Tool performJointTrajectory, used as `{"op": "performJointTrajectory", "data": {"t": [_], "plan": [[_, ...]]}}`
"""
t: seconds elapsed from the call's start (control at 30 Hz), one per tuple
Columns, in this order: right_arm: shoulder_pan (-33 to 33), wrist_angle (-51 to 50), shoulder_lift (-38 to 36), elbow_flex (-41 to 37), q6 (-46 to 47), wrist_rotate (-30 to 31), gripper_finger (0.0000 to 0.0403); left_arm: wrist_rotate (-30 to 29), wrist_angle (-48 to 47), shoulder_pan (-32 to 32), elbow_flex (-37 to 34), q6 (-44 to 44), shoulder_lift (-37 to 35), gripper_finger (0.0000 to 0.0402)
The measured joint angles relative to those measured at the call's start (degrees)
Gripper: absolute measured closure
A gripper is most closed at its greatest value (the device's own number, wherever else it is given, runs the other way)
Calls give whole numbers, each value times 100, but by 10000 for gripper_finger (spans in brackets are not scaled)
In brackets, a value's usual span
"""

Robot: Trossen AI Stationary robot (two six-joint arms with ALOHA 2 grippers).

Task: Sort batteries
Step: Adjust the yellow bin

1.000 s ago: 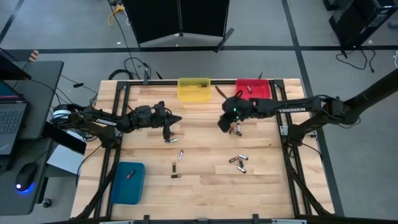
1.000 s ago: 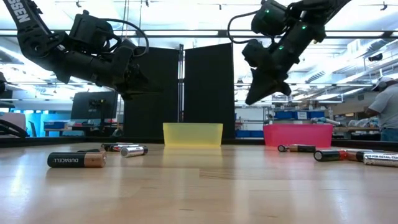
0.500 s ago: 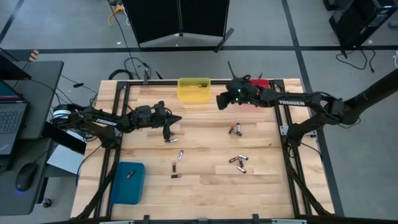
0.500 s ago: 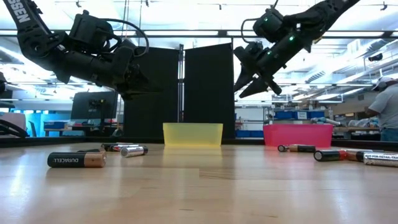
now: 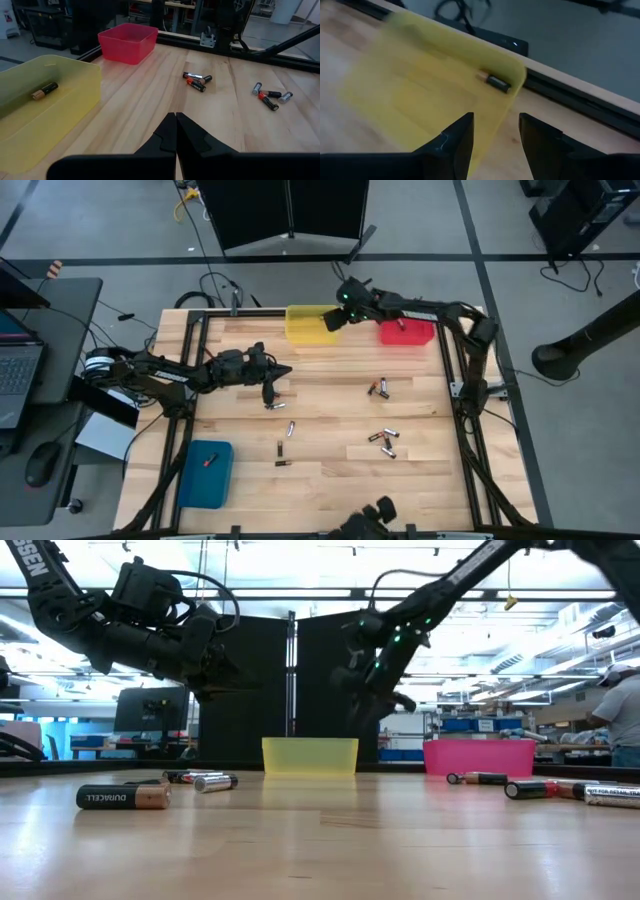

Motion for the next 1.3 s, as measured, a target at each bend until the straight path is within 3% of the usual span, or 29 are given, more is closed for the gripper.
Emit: {"op": "performJointTrajectory", "data": {"t": [0.37,0.67,1.0,1.3], "plan": [[-255,-86,886,536,101,-363,264,0,-5,0,0,9,0,396],[-338,-131,1046,536,-122,-9,386,2,-5,0,0,9,0,396],[-162,28,921,534,-388,608,391,2,-91,-2,0,9,0,396],[57,835,872,534,-872,898,391,0,-105,-7,0,11,0,396]]}}
